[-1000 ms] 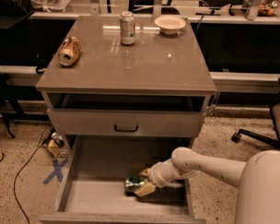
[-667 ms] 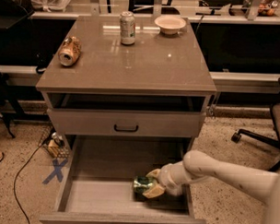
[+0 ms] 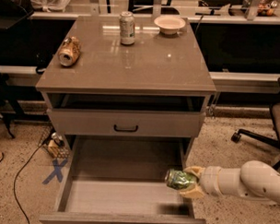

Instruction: Pick green can from middle drawer and place on counter

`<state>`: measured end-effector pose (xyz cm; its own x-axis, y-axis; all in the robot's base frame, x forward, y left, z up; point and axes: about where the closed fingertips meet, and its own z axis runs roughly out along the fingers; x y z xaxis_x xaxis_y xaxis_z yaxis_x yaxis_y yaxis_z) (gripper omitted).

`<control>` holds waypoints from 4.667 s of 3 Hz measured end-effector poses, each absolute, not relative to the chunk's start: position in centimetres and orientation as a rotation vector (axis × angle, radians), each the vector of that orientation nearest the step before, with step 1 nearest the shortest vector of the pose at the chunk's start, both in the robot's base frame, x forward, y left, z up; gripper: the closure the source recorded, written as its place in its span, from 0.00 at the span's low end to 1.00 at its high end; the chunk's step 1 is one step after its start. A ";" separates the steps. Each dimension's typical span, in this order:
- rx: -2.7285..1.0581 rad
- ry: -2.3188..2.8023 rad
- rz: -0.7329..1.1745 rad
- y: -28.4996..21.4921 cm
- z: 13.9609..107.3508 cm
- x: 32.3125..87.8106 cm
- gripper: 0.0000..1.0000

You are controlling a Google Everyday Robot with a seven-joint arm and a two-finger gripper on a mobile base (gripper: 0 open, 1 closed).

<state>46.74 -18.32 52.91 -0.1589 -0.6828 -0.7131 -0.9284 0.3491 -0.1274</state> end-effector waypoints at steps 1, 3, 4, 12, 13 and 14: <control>-1.417 1.901 0.465 -17.5 52.8 46.9 1.00; -1.531 1.702 0.395 -13.2 67.5 44.9 1.00; -1.539 1.659 0.310 -11.6 75.9 46.5 1.00; -1.085 1.752 0.222 -9.4 91.0 71.7 1.00; -1.039 1.794 0.258 -9.3 89.7 74.4 0.81; -1.018 1.815 0.300 -8.8 88.4 76.5 0.58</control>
Offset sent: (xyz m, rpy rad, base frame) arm -0.0192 0.0475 0.1373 0.0768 -0.1985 0.1711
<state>76.46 -8.82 88.42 -0.1539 -0.5069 -0.8482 -0.7527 0.6163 -0.2317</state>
